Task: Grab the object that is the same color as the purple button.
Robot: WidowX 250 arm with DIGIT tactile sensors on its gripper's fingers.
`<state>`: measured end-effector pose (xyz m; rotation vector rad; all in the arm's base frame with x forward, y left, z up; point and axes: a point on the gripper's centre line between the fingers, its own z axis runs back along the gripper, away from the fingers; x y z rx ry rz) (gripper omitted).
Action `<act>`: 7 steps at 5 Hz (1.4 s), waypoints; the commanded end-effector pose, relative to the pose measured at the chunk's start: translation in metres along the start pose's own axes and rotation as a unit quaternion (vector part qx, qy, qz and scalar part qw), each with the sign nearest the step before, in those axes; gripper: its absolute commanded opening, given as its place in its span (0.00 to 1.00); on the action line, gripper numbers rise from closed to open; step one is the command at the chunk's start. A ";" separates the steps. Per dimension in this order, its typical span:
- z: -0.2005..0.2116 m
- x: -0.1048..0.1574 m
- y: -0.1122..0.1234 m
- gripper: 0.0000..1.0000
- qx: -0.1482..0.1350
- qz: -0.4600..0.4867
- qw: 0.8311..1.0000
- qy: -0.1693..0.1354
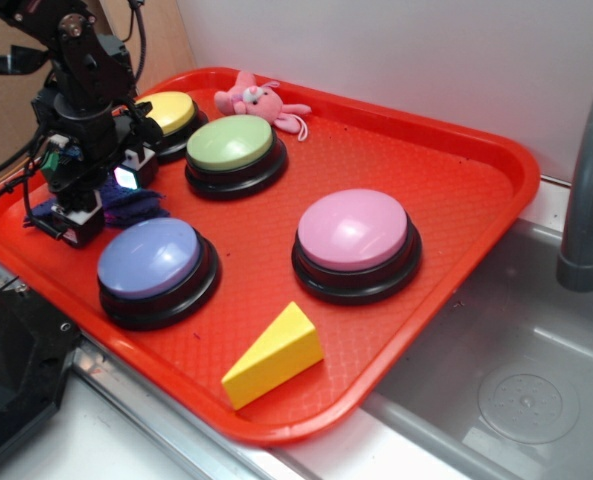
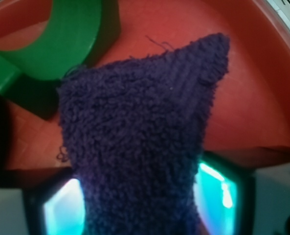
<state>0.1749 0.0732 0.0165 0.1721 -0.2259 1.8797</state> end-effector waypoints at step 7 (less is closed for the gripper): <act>0.176 -0.046 -0.006 0.00 -0.132 -0.728 0.666 0.101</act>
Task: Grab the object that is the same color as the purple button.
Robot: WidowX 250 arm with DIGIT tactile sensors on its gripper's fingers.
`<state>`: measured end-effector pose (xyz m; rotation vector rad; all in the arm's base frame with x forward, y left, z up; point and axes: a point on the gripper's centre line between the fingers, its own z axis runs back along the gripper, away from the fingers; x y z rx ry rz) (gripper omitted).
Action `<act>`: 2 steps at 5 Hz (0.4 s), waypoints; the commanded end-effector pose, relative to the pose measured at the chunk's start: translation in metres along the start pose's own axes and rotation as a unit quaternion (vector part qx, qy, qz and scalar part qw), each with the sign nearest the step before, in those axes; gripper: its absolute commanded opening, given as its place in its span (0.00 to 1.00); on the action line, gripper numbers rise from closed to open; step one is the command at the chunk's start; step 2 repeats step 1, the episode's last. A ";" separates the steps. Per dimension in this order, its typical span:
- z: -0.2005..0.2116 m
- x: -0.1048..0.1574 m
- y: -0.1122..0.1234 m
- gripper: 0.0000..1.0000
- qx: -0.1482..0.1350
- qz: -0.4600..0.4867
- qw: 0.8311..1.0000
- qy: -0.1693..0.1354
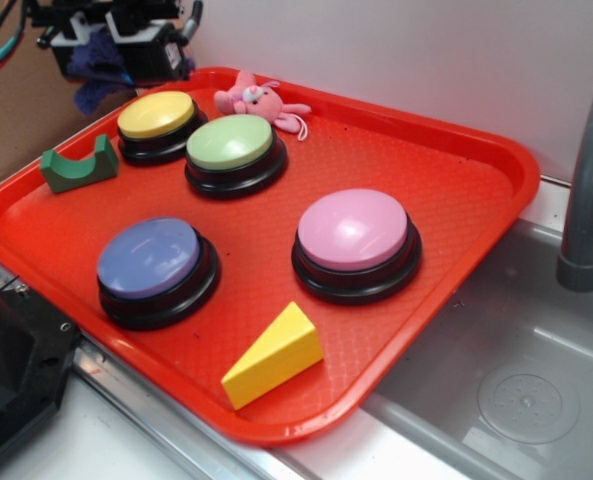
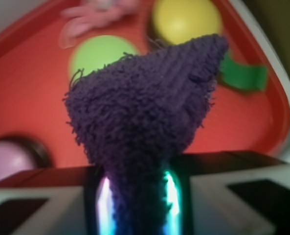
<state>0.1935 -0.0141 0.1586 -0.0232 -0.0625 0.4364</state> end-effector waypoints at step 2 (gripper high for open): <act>0.007 0.023 0.009 0.00 -0.024 -0.097 0.995 0.007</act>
